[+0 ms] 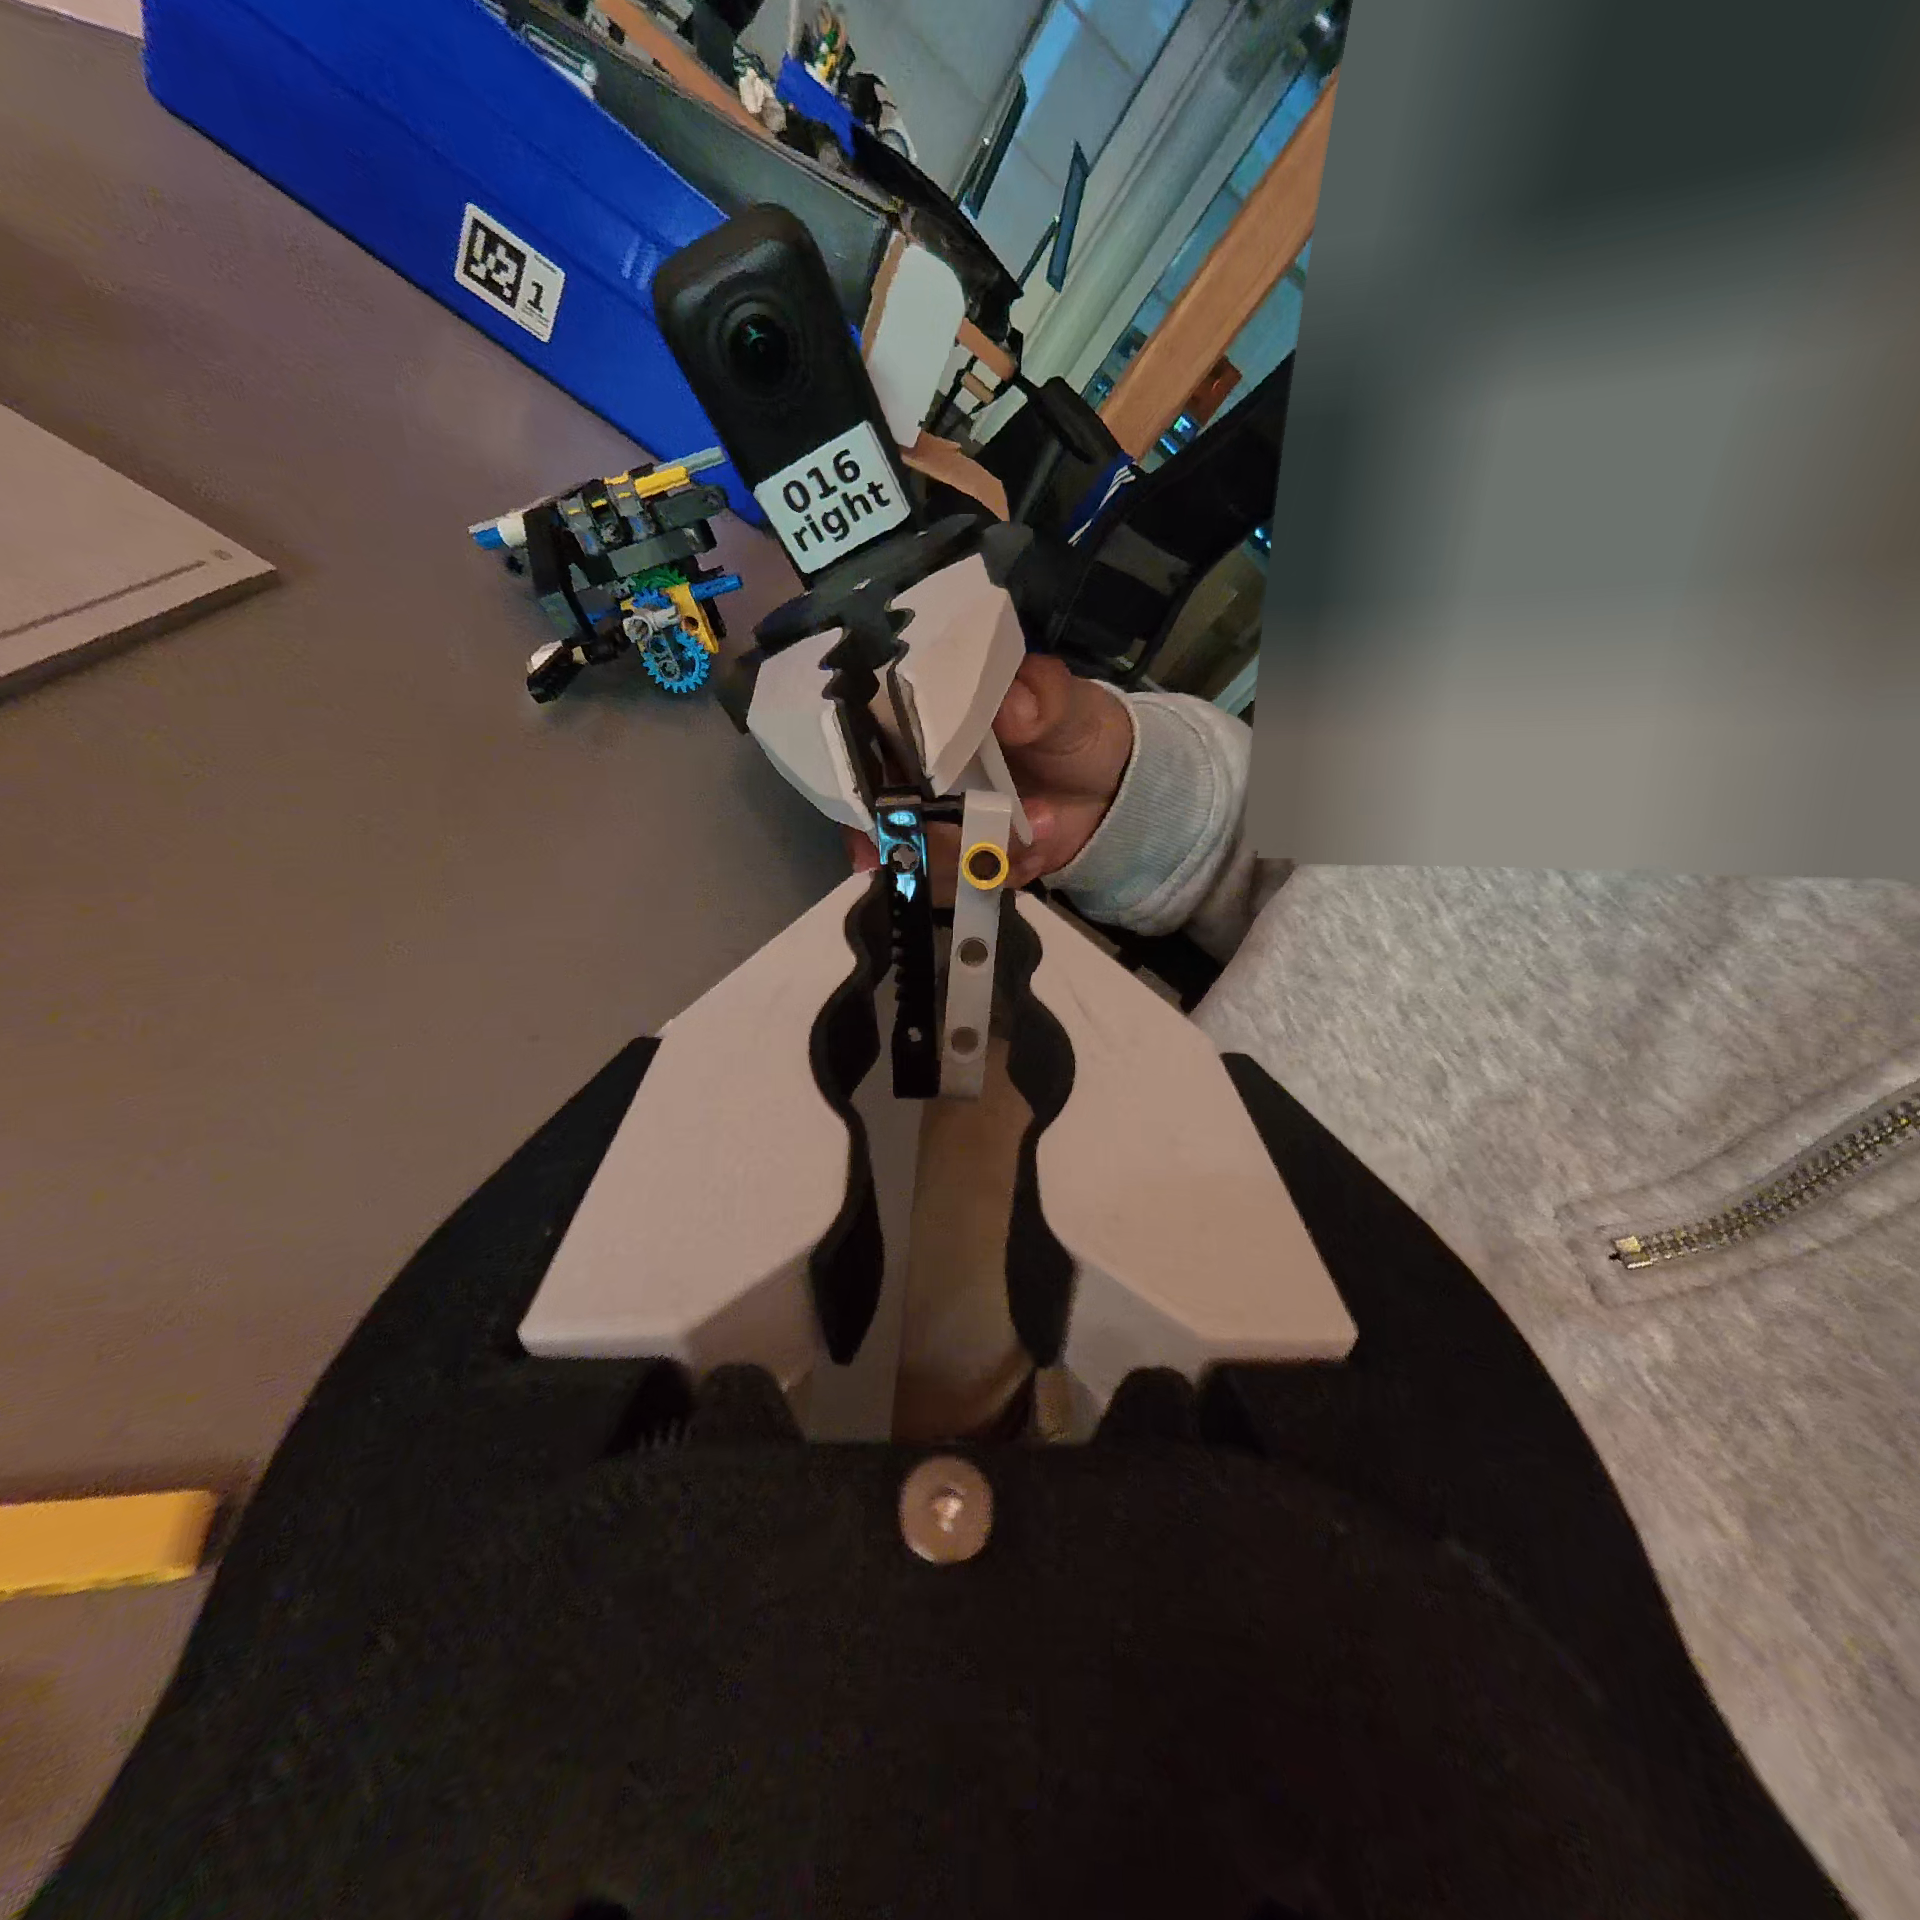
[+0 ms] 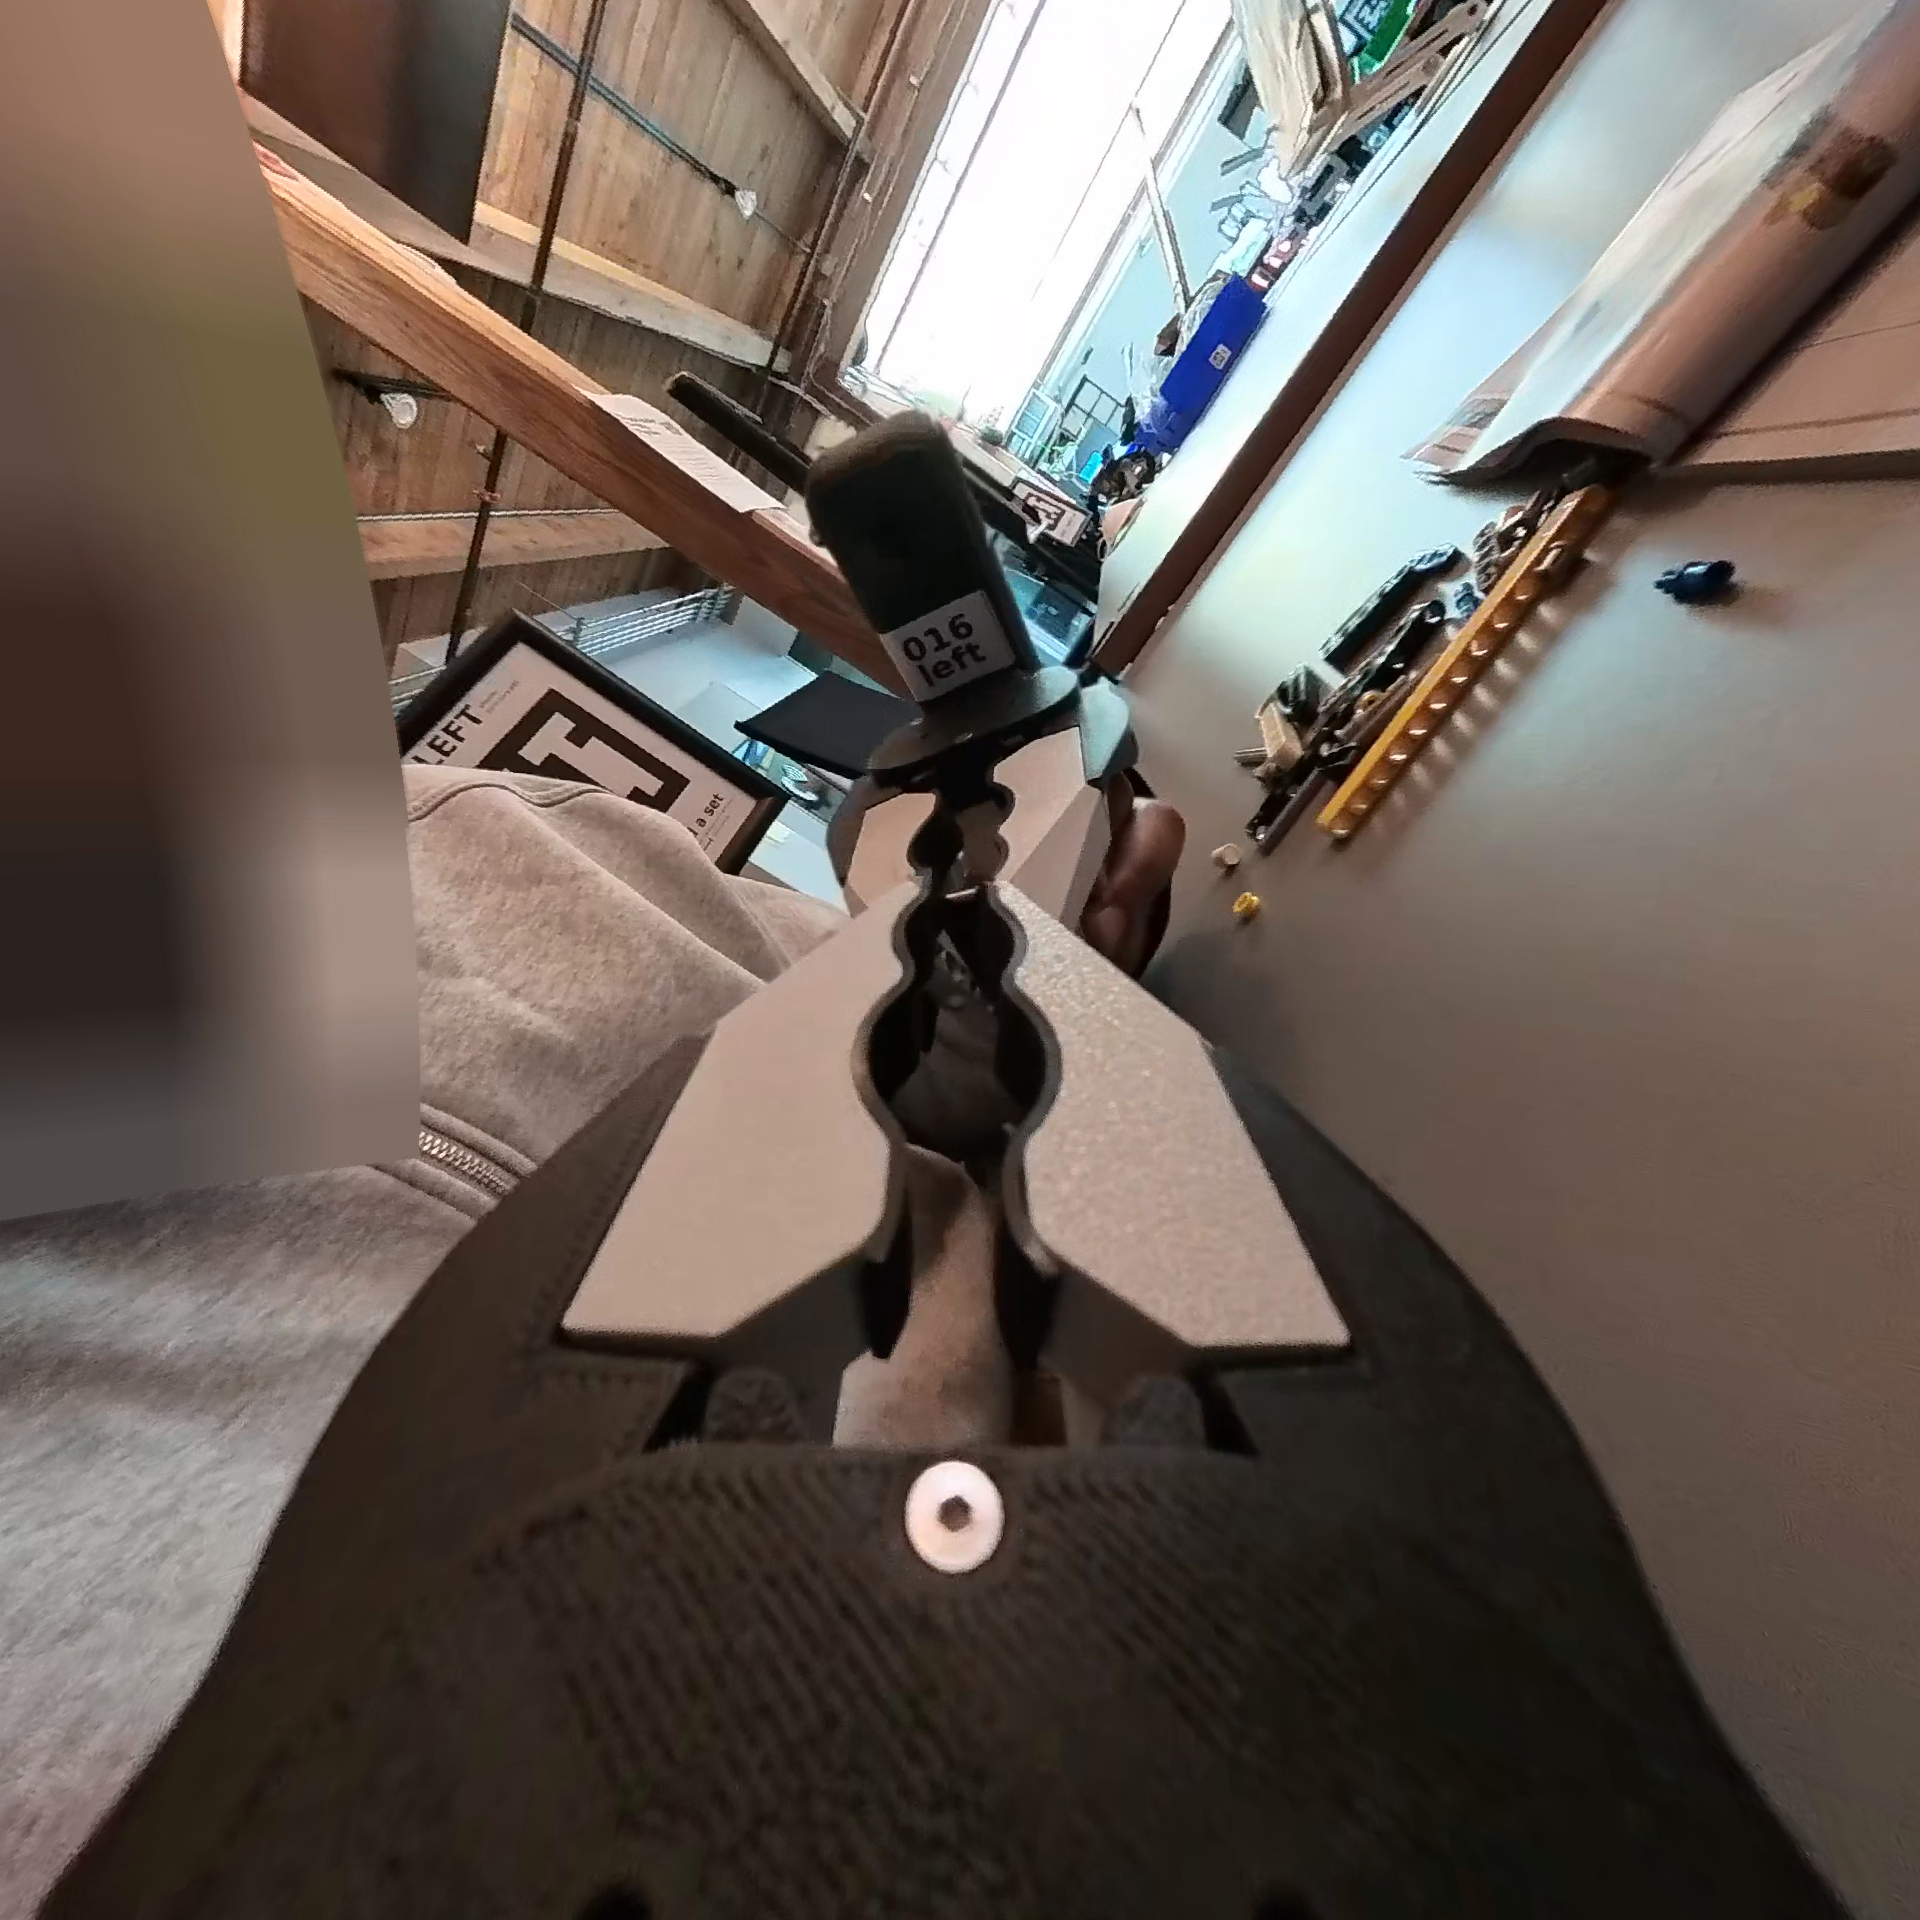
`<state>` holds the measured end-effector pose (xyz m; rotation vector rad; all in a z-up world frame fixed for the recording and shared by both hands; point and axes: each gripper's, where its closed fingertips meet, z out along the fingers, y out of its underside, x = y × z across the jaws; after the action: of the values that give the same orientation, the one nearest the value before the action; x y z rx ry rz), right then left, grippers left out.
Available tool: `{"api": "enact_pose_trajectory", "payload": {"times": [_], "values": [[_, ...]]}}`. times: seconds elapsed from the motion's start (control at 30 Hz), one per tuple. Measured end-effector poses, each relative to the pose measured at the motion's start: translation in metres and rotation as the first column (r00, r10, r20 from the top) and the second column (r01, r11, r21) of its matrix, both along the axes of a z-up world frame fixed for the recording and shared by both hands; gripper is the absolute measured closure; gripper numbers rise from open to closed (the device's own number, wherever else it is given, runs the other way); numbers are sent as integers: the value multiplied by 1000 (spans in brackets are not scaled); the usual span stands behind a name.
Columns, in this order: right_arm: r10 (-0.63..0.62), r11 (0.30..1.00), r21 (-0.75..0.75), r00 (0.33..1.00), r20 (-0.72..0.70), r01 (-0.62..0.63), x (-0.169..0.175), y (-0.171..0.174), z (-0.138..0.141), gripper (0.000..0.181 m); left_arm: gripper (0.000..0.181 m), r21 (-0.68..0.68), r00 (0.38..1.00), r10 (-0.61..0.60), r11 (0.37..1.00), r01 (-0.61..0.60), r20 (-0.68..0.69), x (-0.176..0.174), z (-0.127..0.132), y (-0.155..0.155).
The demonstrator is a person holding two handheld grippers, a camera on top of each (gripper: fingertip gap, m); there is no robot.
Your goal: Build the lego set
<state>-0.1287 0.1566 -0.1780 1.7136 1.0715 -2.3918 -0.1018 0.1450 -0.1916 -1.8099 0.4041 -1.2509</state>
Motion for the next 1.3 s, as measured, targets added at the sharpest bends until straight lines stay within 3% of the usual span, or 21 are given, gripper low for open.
{"api": "enact_pose_trajectory", "payload": {"times": [0.2, 0.4, 0.7, 0.77, 0.8, 0.87, 1.03, 1.17, 1.3], "values": [[-55, 995, 86, 998, -5, 55, -1, 4, 0, 174, 166, -50, 995, 33, 998, -28, 99, 0, 3, 5], [-122, 940, 309, 989, -83, 142, -2, 6, 6, 175, 164, -128, 969, 31, 992, 1, 247, 2, 10, 6], [-95, 942, 315, 992, -83, 117, -1, 5, 8, 175, 165, -104, 977, 20, 995, 3, 213, 4, 9, 3], [-58, 963, 254, 991, -119, 87, 3, 3, 13, 164, 165, -85, 979, 12, 996, 5, 201, 5, 9, 2], [-22, 976, 212, 988, -152, 54, 7, 0, 18, 135, 165, -78, 981, 14, 997, 2, 194, 5, 9, 2], [-14, 982, 182, 989, -148, 41, 7, 0, 18, 135, 165, -63, 981, 8, 998, 5, 192, 5, 11, 1], [12, 963, 269, 988, -155, 31, 5, -12, 18, 124, 164, -60, 984, 27, 998, -17, 176, 2, 9, 4], [-58, 939, 331, 992, -110, 92, 0, -6, 12, 158, 164, -55, 981, 23, 998, -12, 192, 4, 10, 4], [-38, 944, 322, 994, -104, 69, -1, -11, 13, 150, 165, -37, 983, 34, 999, -28, 178, 5, 10, 5]]}}
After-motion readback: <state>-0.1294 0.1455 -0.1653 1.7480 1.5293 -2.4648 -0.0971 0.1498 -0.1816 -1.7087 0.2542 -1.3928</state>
